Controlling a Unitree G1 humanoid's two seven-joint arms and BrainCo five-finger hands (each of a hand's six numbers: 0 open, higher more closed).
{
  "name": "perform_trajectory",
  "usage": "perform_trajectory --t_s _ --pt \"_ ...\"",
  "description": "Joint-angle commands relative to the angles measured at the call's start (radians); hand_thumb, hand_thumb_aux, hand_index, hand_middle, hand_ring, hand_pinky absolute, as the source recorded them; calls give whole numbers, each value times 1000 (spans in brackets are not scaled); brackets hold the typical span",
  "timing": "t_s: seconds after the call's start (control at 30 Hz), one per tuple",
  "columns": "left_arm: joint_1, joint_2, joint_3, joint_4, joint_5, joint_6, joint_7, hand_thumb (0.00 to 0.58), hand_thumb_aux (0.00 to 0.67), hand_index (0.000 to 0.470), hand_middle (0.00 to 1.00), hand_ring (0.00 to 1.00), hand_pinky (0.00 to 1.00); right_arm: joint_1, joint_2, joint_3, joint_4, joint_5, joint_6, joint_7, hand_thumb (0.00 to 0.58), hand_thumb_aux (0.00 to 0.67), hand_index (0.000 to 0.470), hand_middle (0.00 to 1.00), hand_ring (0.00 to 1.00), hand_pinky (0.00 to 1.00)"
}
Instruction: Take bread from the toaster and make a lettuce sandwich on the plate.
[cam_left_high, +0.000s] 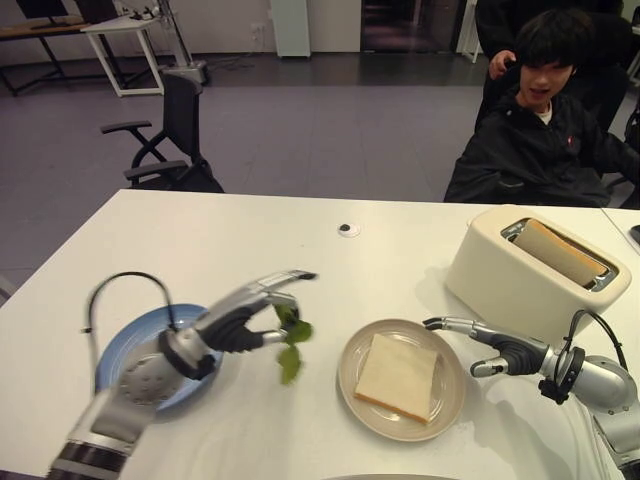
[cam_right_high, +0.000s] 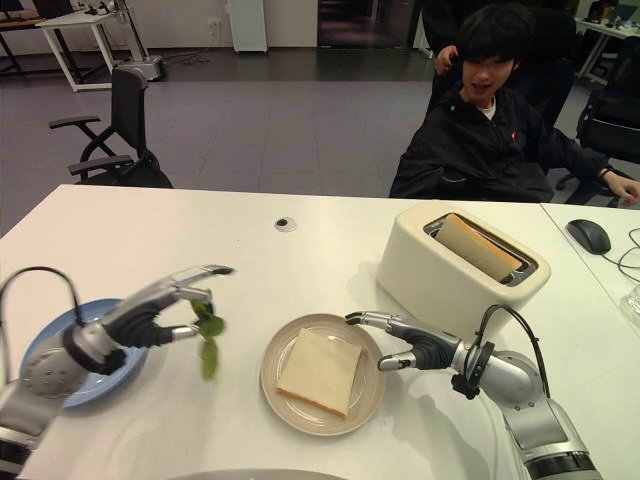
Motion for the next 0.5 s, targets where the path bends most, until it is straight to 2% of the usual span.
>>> perform_trajectory --t_s 0.03,0.17,0.3,0.5 --pt "-164 -151 -163 47 87 41 -81 580 670 470 0 0 0 -37 9 -8 40 12 -11 -9 0 0 0 0 0 0" --pt "-291 -306 -278 242 240 39 -70 580 670 470 0 0 0 -52 7 -7 72 20 -29 -3 0 0 0 0 0 0" --pt "-311 -358 -313 350 345 23 -24 580 670 470 0 0 0 -73 11 9 94 20 -37 9 0 0 0 0 0 0" --pt "-313 -408 -347 402 375 -7 -7 580 670 470 0 0 0 -90 26 29 121 7 -47 6 0 0 0 0 0 0"
